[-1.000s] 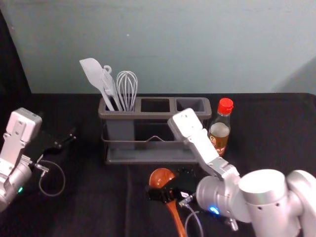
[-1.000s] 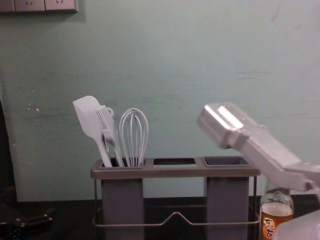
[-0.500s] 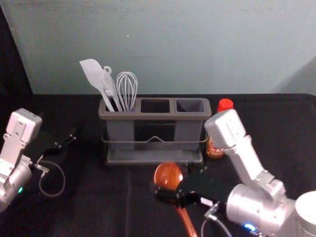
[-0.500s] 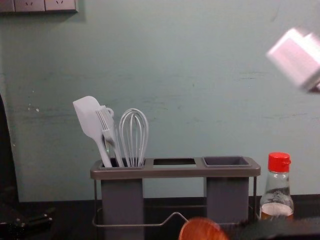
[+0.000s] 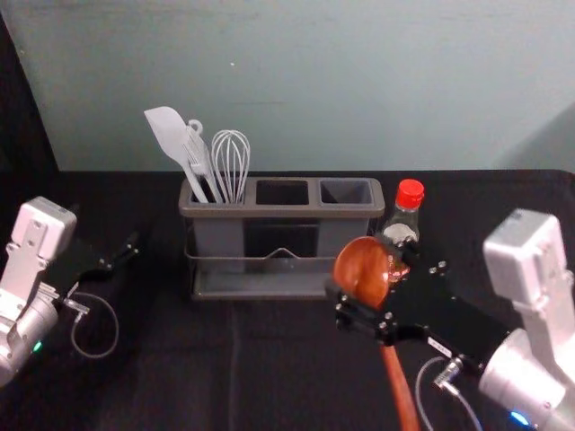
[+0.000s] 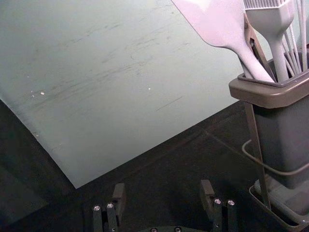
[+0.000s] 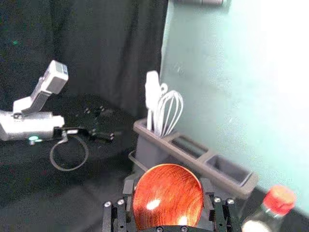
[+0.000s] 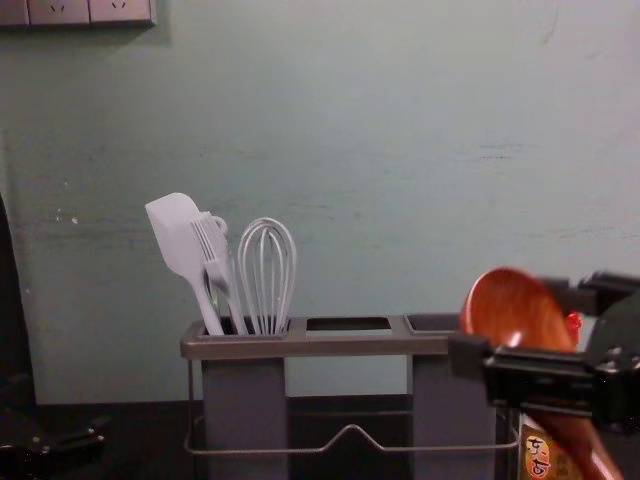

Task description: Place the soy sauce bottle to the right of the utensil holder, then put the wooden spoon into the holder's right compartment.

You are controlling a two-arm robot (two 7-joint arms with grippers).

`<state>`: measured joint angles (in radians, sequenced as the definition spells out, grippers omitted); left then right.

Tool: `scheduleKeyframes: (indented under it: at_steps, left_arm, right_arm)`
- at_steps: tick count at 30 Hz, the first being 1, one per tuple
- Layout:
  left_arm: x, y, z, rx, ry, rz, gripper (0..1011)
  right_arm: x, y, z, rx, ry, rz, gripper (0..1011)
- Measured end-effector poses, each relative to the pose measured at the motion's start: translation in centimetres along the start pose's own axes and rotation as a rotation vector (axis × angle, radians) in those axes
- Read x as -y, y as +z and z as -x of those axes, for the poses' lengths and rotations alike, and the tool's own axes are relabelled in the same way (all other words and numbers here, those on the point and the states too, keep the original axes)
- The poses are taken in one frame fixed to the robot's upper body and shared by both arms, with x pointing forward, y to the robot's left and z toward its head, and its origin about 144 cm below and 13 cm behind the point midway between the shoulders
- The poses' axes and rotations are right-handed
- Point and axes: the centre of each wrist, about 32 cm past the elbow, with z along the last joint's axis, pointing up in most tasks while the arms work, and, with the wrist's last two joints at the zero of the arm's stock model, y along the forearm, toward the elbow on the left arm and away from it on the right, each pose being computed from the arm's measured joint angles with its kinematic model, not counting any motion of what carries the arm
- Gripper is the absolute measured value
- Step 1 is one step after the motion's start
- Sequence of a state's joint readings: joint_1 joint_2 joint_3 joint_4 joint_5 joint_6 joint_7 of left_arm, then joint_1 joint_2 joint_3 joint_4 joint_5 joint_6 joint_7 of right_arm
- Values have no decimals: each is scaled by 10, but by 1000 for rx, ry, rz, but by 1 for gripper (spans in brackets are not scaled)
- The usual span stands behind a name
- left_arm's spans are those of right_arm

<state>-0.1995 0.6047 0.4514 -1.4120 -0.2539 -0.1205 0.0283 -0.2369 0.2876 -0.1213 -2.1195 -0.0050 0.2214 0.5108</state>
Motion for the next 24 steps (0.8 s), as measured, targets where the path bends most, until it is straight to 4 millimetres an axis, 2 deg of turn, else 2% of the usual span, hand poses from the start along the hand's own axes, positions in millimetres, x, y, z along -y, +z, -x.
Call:
scheduleKeyframes:
  at_steps: [8,14,24]
  left_arm:
    - [0,0,0,0,0,0,1011]
    - [0,0,0,0,0,0,1011]
    - [0,0,0,0,0,0,1011]
  right_arm:
    - [12,-14,4,173,-60,-126,844]
    - [16,-25,5,222,-83,-197,844]
    - [17,-29,6,234,-93,-221,844]
